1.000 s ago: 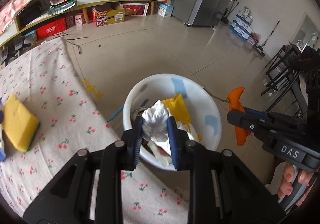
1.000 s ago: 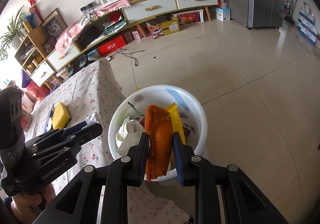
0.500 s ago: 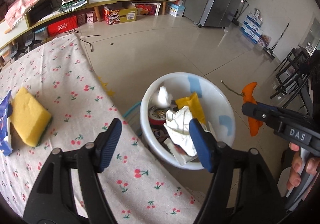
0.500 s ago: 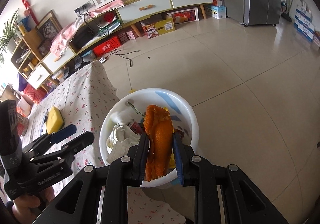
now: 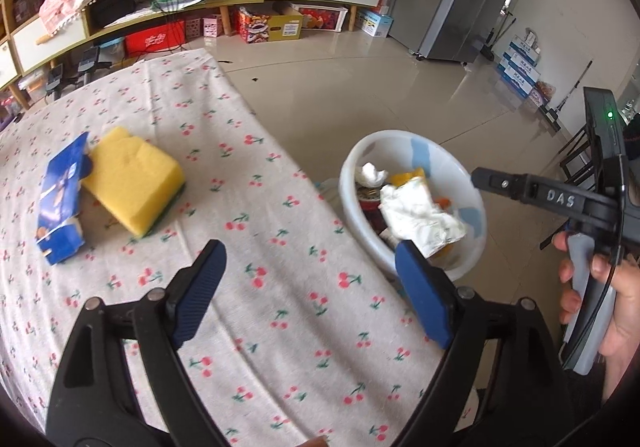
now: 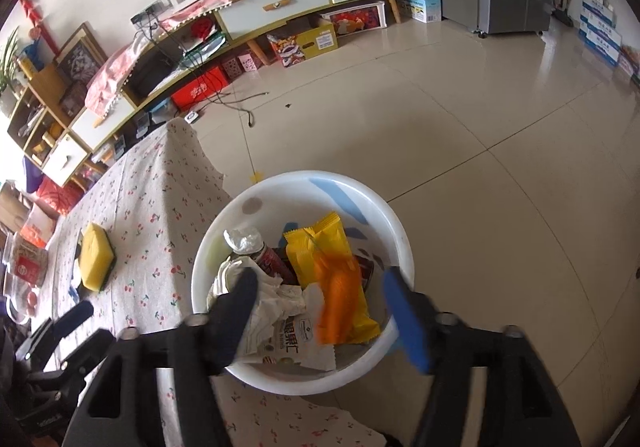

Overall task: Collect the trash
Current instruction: 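Carry the tissue and orange peel over the white bucket and open both tools, then close the left tool on the blue almond-printed box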

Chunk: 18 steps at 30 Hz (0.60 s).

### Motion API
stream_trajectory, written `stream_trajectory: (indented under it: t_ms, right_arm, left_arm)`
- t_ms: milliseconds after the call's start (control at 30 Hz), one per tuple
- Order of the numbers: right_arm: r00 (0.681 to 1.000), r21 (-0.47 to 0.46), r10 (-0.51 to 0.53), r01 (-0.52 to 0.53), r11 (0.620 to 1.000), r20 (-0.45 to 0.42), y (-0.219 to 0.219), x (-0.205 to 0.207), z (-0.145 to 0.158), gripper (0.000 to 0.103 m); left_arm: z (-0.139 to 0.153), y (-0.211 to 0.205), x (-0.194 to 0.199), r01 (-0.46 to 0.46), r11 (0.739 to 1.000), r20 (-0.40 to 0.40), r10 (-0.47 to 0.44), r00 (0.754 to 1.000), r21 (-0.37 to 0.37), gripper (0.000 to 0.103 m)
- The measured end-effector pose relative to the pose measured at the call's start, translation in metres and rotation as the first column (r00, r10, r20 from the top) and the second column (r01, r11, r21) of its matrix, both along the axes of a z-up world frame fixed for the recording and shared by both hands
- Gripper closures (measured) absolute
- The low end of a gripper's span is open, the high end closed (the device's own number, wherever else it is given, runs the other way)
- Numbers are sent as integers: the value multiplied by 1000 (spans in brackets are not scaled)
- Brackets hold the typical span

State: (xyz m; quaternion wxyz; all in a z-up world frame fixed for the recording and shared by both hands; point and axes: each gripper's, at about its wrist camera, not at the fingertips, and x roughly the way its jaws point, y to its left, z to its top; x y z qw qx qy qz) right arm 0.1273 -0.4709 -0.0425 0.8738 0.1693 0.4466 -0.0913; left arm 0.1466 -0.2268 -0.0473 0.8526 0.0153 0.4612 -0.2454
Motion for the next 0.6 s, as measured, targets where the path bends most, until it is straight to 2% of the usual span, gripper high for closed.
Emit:
stream_trajectory:
  t_ms: [333,600]
  right_arm:
    - [1000,-18,28,-28,999,6,22,4,11,26]
    - [997,-41,72,-71,997,14,54,9,17,21]
  left_arm:
    - [-8,55,-10,-96,995,-24,96,995,30,13]
    - [-13,107,-16,-195,979,-32,197,980,64,13]
